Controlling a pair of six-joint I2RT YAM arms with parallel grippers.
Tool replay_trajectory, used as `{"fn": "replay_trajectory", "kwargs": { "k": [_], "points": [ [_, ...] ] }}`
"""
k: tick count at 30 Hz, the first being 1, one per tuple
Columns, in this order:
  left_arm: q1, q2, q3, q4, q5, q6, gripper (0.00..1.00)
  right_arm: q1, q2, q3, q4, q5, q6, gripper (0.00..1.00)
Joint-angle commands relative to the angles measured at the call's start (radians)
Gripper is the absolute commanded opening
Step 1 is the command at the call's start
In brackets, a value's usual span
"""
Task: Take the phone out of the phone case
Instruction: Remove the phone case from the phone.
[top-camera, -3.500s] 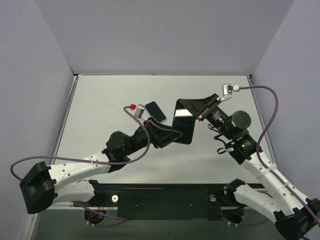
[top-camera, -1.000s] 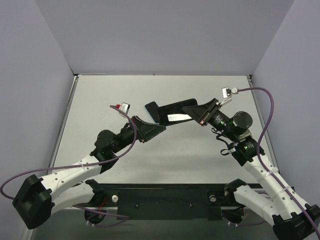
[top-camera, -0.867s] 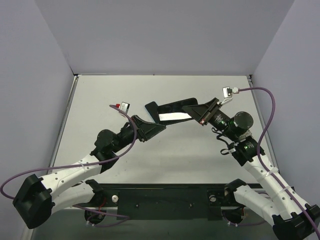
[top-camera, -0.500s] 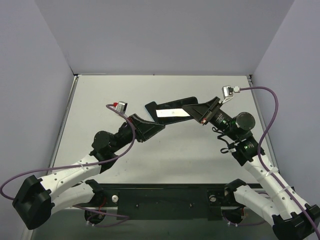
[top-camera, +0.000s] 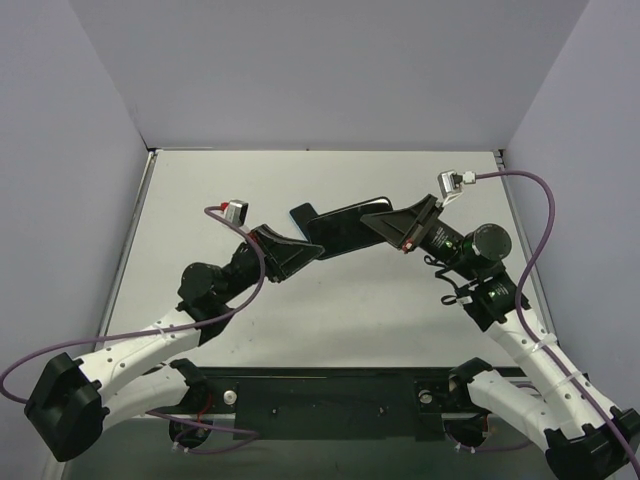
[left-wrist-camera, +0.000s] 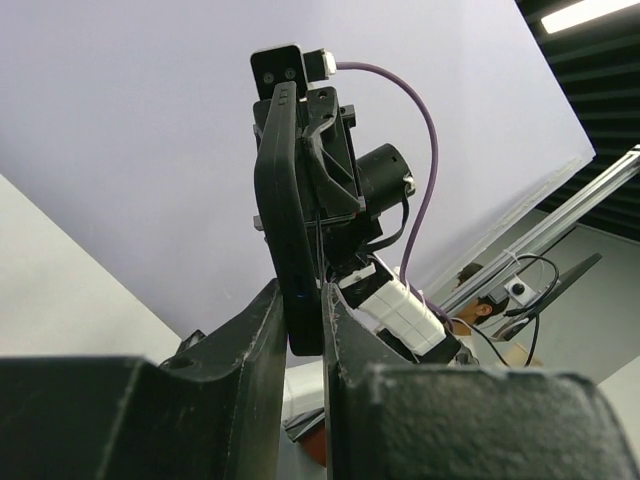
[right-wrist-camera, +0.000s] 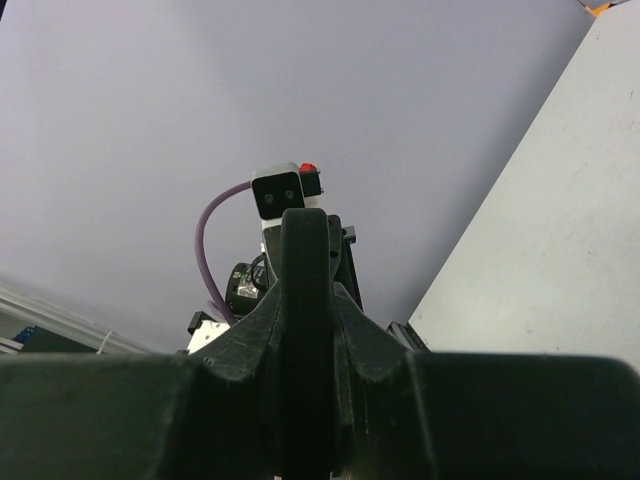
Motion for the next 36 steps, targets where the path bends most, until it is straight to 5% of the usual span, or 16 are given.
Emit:
{"fn": "replay_trajectory", "kwargs": {
  "k": [1,16,23,31,36],
  "points": [
    [0.002,0.017,0.060,0.199,0.107,0.023,0.22,-0.002,0.016,0.084,-0.027,0.020,0.059,0.00],
    [-0.002,-0.004,0.102,0.144,0.134,0.073,0.43,-0.002,0.055,0.090,-0.035,0.035,0.109,0.00],
    [-0.002,-0.007,0.100,0.179,0.166,0.123,0.09,0.000,0.056,0.085,-0.029,0.029,0.164,0.00],
    [0.008,-0.016,0.174,0.064,0.362,0.395,0.03,0.006,0.096,0.102,0.046,-0.040,0.314,0.00],
    [0.008,0.023,0.209,0.150,0.475,0.365,0.02,0.006,0.113,0.081,0.137,-0.060,0.393,0.00]
  ]
}}
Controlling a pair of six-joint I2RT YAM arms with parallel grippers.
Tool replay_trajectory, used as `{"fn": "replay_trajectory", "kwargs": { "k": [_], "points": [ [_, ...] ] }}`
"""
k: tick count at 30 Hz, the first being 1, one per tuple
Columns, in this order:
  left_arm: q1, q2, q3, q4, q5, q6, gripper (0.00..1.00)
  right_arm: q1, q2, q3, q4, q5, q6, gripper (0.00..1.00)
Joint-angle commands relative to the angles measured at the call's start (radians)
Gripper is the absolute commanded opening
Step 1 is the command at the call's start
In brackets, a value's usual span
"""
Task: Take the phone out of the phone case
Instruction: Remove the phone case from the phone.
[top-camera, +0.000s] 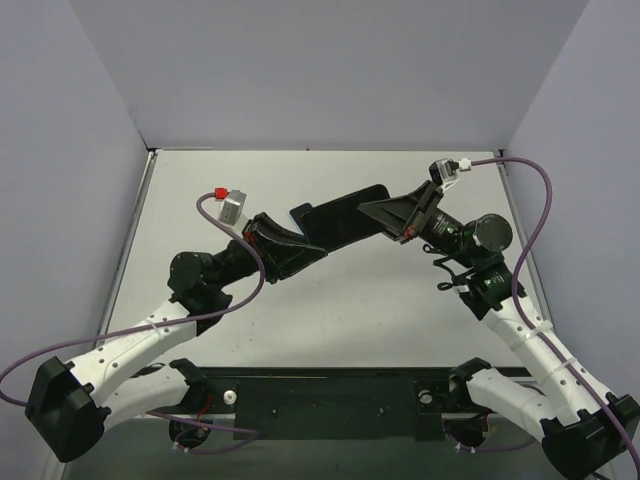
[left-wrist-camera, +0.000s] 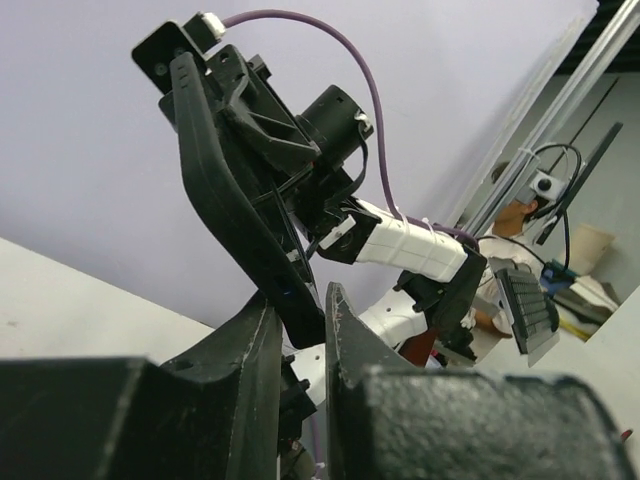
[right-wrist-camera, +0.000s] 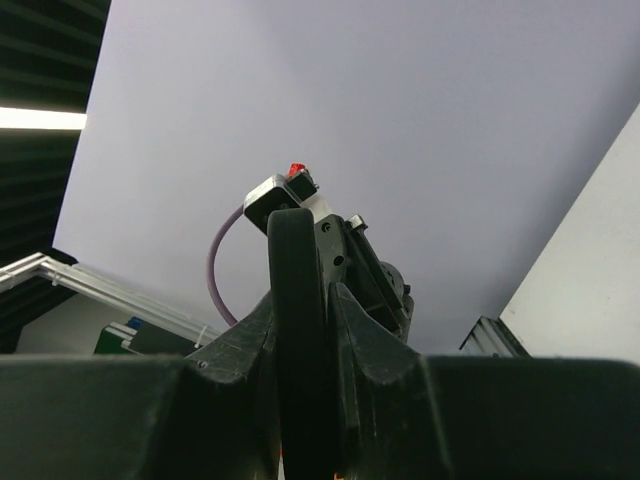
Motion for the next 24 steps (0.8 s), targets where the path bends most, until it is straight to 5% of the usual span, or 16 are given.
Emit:
{"fn": "replay_trajectory", "kwargs": {
  "k": [1,15,24],
  "points": [
    [-0.019,0.014,0.084,0.172,0.281,0.130,0.01,0.006,0.033,0.003,0.062,-0.003,0.189,0.00],
    [-0.019,0.045,0.141,0.177,0.389,0.146,0.00,0.023,0.110,-0.032,0.220,-0.017,0.317,0.00],
    [-0.017,-0.041,0.102,-0.134,0.119,0.411,0.00,0.033,0.136,-0.066,0.346,-0.011,0.415,0.00]
  ]
}}
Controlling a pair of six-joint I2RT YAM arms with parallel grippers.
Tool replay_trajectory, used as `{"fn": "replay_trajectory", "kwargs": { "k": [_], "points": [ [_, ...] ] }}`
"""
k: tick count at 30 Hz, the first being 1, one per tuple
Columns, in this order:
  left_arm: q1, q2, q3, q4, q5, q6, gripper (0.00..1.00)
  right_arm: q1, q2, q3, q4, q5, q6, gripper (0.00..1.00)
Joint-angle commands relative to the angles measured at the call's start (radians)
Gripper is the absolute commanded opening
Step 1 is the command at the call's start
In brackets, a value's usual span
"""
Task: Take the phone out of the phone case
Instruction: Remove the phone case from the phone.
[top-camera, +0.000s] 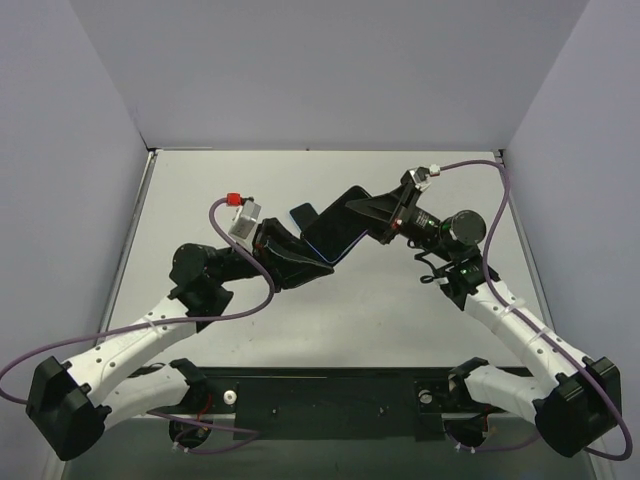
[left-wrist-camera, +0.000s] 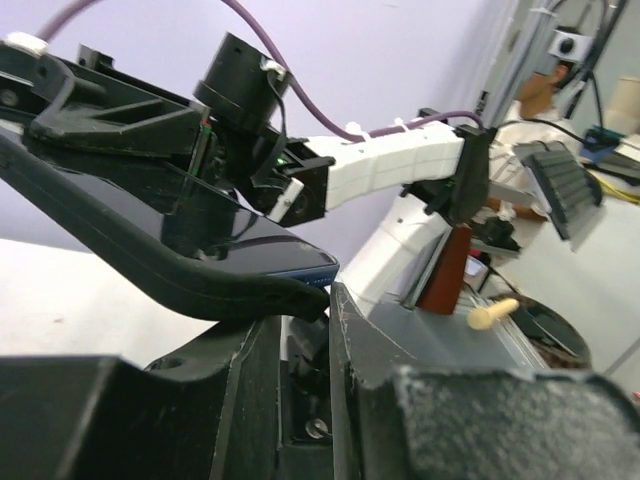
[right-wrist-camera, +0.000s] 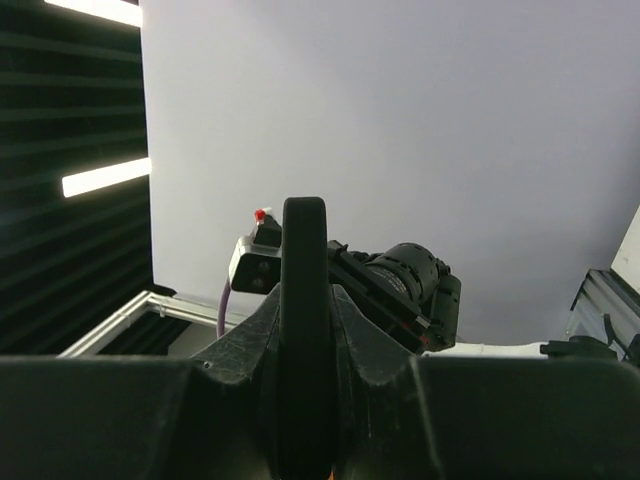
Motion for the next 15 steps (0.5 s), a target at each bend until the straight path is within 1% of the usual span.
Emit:
{"fn": "replay_trajectory", "kwargs": {
  "k": [1,2,3,4,5,6,7,8,9,11,12,13,14,15],
  "points": [
    [-0.014,-0.082,0.024,-0.117,-0.140,0.195,0.00,0.012,-0.003,-0.006,0.125,0.043,0.081,0.00],
    [-0.013,-0.086,0.024,-0.138,-0.191,0.210,0.00,0.012,-0.005,-0.012,0.132,0.048,0.086,0.00],
    [-0.014,-0.092,0.025,-0.211,-0.237,0.216,0.00,0.012,-0.002,-0.013,0.166,0.055,0.105,0.00],
    [-0.013,-0.092,0.033,-0.249,-0.321,0.219,0.00,0.012,0.001,-0.013,0.204,0.056,0.115,0.00],
    [-0.013,-0.089,0.037,-0.346,-0.381,0.216,0.00,0.013,0.007,-0.013,0.223,0.060,0.130,0.00],
    [-0.011,-0.084,0.062,-0.406,-0.509,0.174,0.00,0.013,0.007,-0.012,0.252,0.071,0.136,0.00],
    [-0.008,-0.063,0.080,-0.501,-0.547,0.154,0.00,0.015,0.010,-0.012,0.269,0.074,0.139,0.00],
    [0.000,-0.049,0.090,-0.549,-0.593,0.090,0.00,0.015,0.012,-0.010,0.286,0.080,0.139,0.00],
    [0.003,-0.029,0.102,-0.604,-0.608,0.053,0.00,0.017,0.016,-0.010,0.303,0.083,0.144,0.00],
    [0.001,-0.036,0.065,-0.591,-0.662,-0.038,0.00,0.021,0.023,-0.012,0.368,0.095,0.158,0.00],
    [0.001,-0.043,0.050,-0.585,-0.709,-0.123,0.00,0.024,0.030,-0.012,0.425,0.106,0.164,0.00],
    [0.003,-0.061,0.024,-0.594,-0.745,-0.164,0.00,0.030,0.029,-0.015,0.448,0.114,0.181,0.00],
    [0.006,-0.070,0.013,-0.614,-0.824,-0.251,0.00,0.033,0.030,-0.015,0.492,0.126,0.188,0.00],
    [0.006,-0.092,-0.008,-0.664,-0.857,-0.293,0.00,0.033,0.033,-0.018,0.520,0.135,0.208,0.00]
  ]
}}
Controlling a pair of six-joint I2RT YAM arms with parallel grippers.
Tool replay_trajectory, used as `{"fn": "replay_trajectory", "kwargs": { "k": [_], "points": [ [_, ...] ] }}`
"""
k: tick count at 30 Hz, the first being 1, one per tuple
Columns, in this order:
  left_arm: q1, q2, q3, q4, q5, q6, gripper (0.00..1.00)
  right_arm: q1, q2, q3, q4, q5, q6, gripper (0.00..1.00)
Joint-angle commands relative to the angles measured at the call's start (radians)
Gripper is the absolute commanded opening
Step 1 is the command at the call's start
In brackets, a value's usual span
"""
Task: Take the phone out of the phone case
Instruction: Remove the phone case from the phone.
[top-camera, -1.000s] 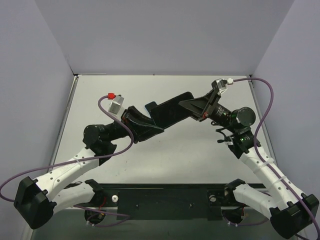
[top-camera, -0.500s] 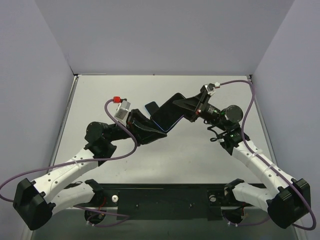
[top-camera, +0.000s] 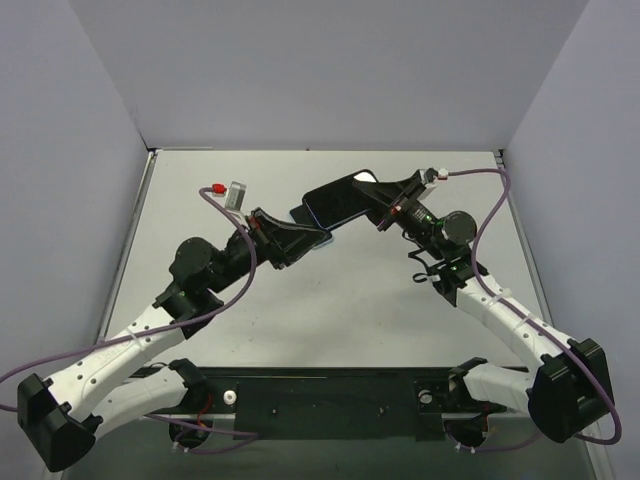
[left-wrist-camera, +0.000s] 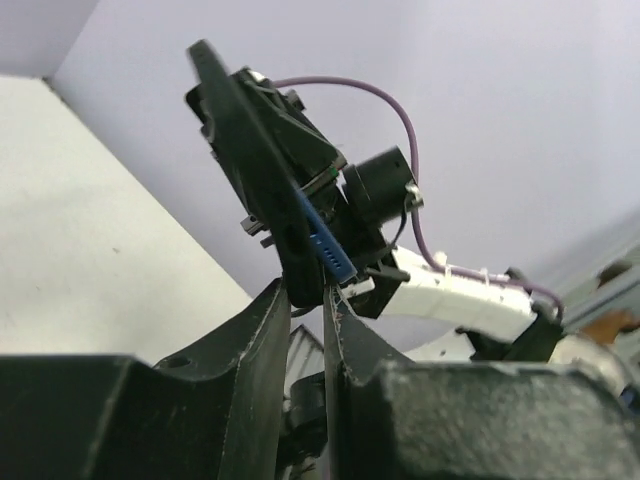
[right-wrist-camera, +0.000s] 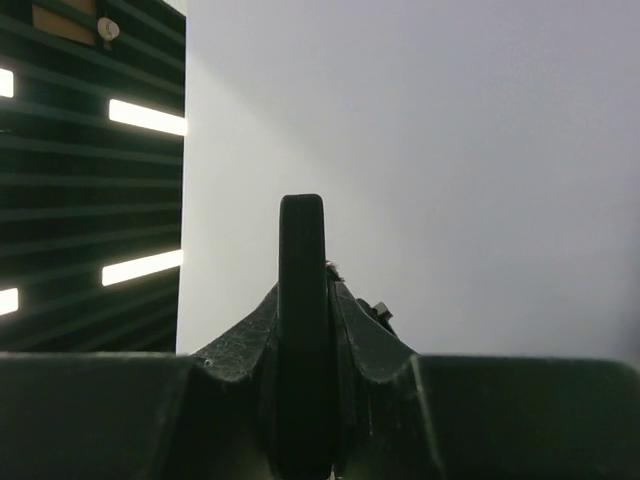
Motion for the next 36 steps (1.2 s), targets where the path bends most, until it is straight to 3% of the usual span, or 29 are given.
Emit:
{"fn": "replay_trajectory", "kwargs": {
  "k": [1,5,8,14,16,18,19,20,21,22,24,25,27,36],
  "points": [
    [0.028,-0.016,-0.087,-0.237,-0.418,-0.301,0.00,0.052,-0.033,0.028,0.420,-0.061,0.141,0.00],
    [0.031,-0.038,-0.191,-0.174,-0.445,-0.492,0.00,0.061,-0.003,0.020,0.535,-0.024,0.212,0.00],
    [0.031,-0.021,-0.222,-0.203,-0.438,-0.552,0.00,0.067,0.007,0.029,0.576,-0.018,0.224,0.00],
    [0.031,-0.010,-0.228,-0.289,-0.452,-0.578,0.00,0.071,-0.038,0.032,0.514,-0.030,0.163,0.00],
    [0.035,-0.003,-0.210,-0.247,-0.414,-0.484,0.00,0.064,-0.070,0.034,0.335,-0.075,0.070,0.00],
    [0.035,0.002,-0.168,-0.223,-0.356,-0.347,0.09,0.051,-0.136,0.045,0.058,-0.090,-0.128,0.00],
    [0.035,0.002,-0.136,-0.229,-0.324,-0.298,0.18,0.038,-0.183,0.055,-0.048,-0.092,-0.296,0.00],
    [0.035,-0.001,-0.125,-0.235,-0.266,-0.235,0.22,0.035,-0.200,0.092,-0.267,-0.086,-0.372,0.00],
    [0.035,-0.013,-0.112,-0.236,-0.230,-0.196,0.33,0.031,-0.229,0.133,-0.361,-0.077,-0.529,0.00],
    [0.035,-0.022,-0.108,-0.234,-0.186,-0.141,0.38,0.029,-0.242,0.156,-0.513,-0.061,-0.588,0.00],
    [0.036,-0.056,-0.113,-0.226,-0.130,-0.097,0.53,0.025,-0.256,0.189,-0.626,-0.040,-0.713,0.00],
    [0.036,-0.080,-0.117,-0.222,-0.121,-0.084,0.64,0.021,-0.257,0.198,-0.645,-0.041,-0.747,0.00],
    [0.038,-0.119,-0.119,-0.225,-0.090,-0.041,0.69,0.000,-0.256,0.197,-0.656,-0.060,-0.770,0.00],
    [0.045,-0.179,-0.027,-0.324,0.051,0.062,0.70,-0.066,-0.288,0.204,-0.681,-0.253,-0.900,0.00]
  ]
}}
